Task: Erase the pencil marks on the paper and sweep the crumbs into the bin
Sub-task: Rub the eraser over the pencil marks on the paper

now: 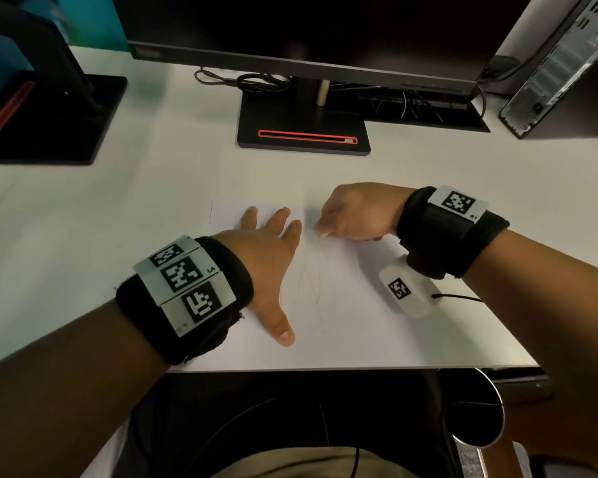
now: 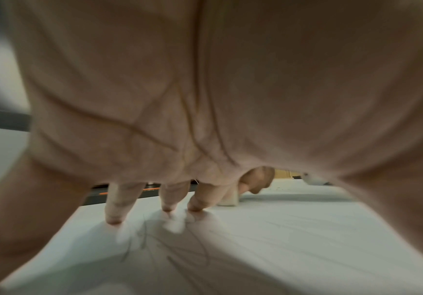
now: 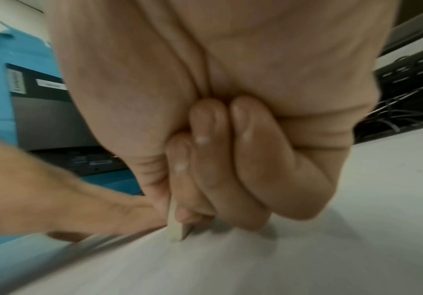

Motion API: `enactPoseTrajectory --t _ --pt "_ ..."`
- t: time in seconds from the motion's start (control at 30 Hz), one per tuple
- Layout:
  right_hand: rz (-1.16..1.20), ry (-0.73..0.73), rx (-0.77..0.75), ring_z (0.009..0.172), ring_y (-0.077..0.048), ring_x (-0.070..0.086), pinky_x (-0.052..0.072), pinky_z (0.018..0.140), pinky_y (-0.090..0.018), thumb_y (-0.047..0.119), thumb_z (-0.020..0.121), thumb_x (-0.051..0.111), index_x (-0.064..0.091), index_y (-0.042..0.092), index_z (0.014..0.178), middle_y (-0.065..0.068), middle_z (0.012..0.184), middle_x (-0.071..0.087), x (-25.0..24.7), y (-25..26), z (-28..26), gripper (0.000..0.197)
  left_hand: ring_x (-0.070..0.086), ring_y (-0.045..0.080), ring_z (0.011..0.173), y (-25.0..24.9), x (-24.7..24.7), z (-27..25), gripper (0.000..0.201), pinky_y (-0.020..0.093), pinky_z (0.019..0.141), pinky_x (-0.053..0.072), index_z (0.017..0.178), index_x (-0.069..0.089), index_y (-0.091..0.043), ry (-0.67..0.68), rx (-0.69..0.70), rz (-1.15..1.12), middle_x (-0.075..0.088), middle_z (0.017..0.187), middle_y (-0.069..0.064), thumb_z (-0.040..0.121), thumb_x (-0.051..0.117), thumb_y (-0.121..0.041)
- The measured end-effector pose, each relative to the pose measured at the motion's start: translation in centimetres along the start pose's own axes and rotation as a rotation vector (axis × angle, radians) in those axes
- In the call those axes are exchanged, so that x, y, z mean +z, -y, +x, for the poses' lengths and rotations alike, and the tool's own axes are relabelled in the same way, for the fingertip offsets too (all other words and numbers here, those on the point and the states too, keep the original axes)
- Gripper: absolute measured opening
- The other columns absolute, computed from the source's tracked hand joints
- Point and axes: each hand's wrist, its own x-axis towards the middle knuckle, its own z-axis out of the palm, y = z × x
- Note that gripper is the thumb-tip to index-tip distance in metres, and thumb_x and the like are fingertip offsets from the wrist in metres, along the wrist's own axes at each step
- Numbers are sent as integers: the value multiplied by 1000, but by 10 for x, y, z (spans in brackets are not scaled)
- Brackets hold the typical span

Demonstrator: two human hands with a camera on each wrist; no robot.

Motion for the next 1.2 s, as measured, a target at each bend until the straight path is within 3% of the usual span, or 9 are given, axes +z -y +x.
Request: enactPoseTrajectory --t 0.23,0.37,0.5,0.63,0.73,0.83,0.97,1.1,1.2 --pt "34 1 -5 45 -20 35 38 56 -29 33 95 59 53 13 70 0 50 42 5 -3 -7 33 -28 37 144 0 0 0 159 59 117 22 152 -28 -21 4 -1 -4 -37 157 -3 49 82 -74" --pt "35 79 -21 46 -20 35 37 51 -26 35 96 59 54 14 72 -2 54 42 12 -1 -12 32 -28 37 144 1 0 0 159 58 117 23 151 -28 -21 6 -1 1 -37 157 -3 49 82 -74" --pt "66 -4 1 46 -21 33 37 55 -29 35 95 60 52 15 69 0 51 40 9 -8 -13 33 -28 36 144 -1 0 0 159 58 117 22 151 -29 -22 7 -6 2 -37 157 -3 50 82 -73" --pt "25 89 -13 44 -20 35 37 52 -26 38 97 60 56 16 73 -1 54 42 17 -7 -20 33 -29 36 144 1 0 0 159 58 117 22 151 -29 -22 18 -5 -4 -38 156 -4 49 83 -73" --pt "36 39 5 50 -23 35 37 58 -29 40 94 62 52 17 71 -3 56 42 14 -11 -22 34 -29 36 144 0 0 0 159 59 117 21 151 -29 -22 14 -4 0 -38 156 -4 49 82 -73" --pt "1 90 -28 59 -23 40 39 61 -31 39 96 58 52 16 72 -5 64 44 22 -7 -23 33 -28 36 144 0 0 0 159 59 117 21 151 -29 -22 17 -10 4 -38 156 -3 49 82 -73" --pt "37 51 3 51 -23 35 36 54 -27 40 95 61 52 17 73 -3 58 41 18 -13 -27 33 -29 36 144 0 0 1 161 59 117 21 150 -30 -23 19 -7 4 -39 155 -4 48 82 -74" --pt "10 104 -45 61 -22 40 40 63 -32 41 96 58 50 17 71 -6 66 44 26 -11 -29 36 -28 36 145 0 0 0 160 58 117 21 150 -30 -22 14 -15 6 -38 156 -4 48 82 -74" --pt "28 78 -19 56 -22 37 38 54 -25 42 96 60 52 17 71 -5 63 42 23 -15 -33 36 -28 35 145 0 0 0 161 59 117 21 150 -30 -23 18 -16 4 -39 156 -4 48 82 -74"
